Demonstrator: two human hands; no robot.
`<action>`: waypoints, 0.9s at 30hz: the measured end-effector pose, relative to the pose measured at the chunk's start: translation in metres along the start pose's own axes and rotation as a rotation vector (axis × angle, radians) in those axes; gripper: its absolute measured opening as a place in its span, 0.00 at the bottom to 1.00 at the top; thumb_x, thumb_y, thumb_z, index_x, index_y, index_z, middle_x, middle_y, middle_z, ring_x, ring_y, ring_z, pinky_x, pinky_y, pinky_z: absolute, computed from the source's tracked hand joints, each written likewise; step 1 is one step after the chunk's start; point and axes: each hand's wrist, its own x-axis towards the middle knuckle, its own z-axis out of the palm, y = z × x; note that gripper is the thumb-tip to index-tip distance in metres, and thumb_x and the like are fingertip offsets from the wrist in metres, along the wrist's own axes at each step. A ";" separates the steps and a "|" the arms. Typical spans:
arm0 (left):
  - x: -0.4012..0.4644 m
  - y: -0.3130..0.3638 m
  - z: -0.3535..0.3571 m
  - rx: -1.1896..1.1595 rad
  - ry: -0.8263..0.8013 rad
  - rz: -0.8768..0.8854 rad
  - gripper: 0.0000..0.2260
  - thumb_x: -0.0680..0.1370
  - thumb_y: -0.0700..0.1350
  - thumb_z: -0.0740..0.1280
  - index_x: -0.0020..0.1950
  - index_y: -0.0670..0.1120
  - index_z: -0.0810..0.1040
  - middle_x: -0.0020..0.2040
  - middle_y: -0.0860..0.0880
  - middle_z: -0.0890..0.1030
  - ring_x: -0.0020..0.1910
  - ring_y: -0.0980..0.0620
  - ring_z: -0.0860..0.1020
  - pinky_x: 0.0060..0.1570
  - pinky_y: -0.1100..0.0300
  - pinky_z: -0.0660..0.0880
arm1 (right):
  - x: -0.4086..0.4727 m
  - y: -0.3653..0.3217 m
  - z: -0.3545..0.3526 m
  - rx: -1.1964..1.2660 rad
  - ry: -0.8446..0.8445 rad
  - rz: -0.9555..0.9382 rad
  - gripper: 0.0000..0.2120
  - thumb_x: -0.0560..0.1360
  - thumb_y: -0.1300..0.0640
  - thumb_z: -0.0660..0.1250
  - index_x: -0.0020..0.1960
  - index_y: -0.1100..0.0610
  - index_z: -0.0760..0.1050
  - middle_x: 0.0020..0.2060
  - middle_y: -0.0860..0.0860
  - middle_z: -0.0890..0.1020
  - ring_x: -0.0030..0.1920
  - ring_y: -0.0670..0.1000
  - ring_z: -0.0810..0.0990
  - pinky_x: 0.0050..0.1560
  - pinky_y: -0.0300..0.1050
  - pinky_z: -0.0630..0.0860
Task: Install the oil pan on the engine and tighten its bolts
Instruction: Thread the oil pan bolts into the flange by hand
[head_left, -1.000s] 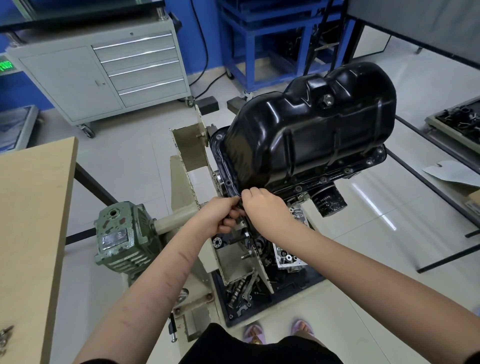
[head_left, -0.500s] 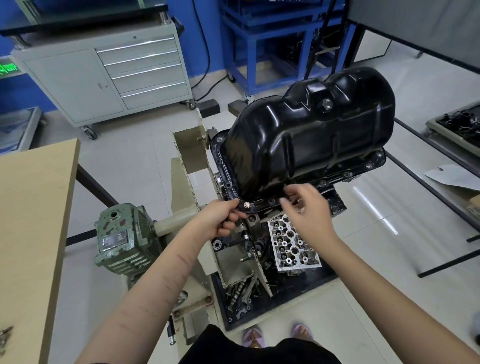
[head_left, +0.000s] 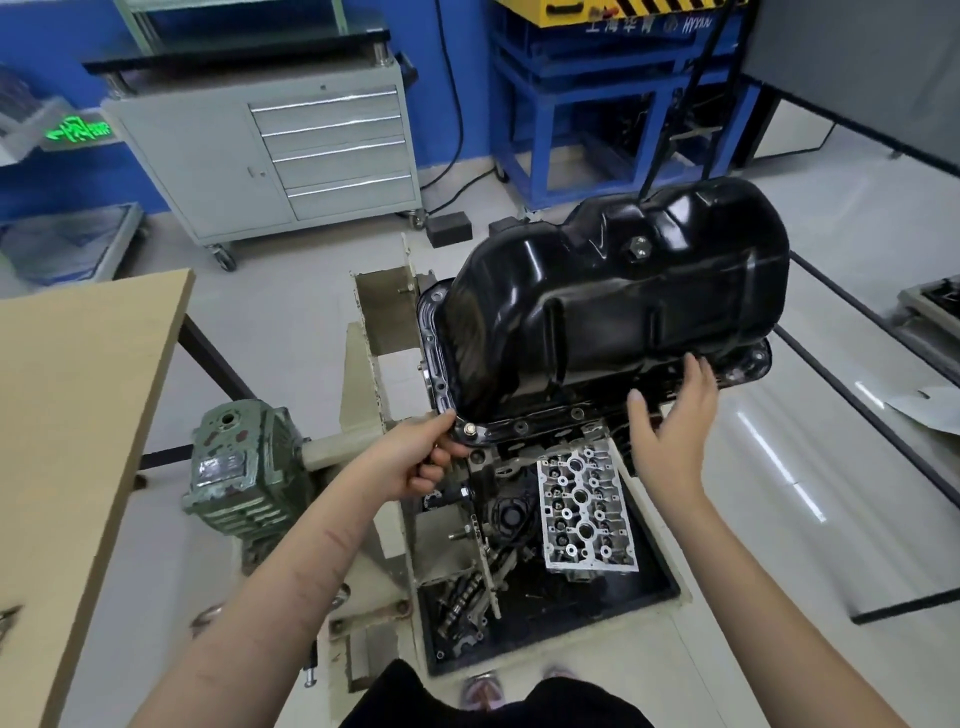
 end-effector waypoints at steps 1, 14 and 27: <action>-0.002 -0.001 0.002 -0.004 0.016 0.001 0.21 0.80 0.55 0.56 0.38 0.40 0.73 0.19 0.54 0.63 0.15 0.59 0.58 0.15 0.72 0.53 | 0.000 0.001 -0.001 0.009 -0.021 0.006 0.29 0.77 0.59 0.62 0.73 0.63 0.54 0.73 0.60 0.56 0.73 0.55 0.54 0.68 0.39 0.49; -0.031 -0.015 0.109 -0.746 -0.112 -0.026 0.25 0.81 0.56 0.50 0.41 0.41 0.78 0.28 0.45 0.80 0.33 0.50 0.77 0.31 0.60 0.76 | -0.039 -0.061 -0.036 0.053 -0.708 -0.582 0.18 0.72 0.54 0.67 0.59 0.60 0.77 0.61 0.56 0.74 0.64 0.54 0.70 0.65 0.48 0.65; -0.030 -0.016 0.131 -0.966 -0.117 0.047 0.30 0.81 0.57 0.47 0.44 0.33 0.76 0.35 0.39 0.82 0.32 0.45 0.82 0.43 0.55 0.72 | -0.029 -0.052 -0.038 -0.246 -0.619 -0.724 0.08 0.67 0.63 0.71 0.46 0.62 0.80 0.43 0.55 0.82 0.48 0.57 0.80 0.51 0.50 0.72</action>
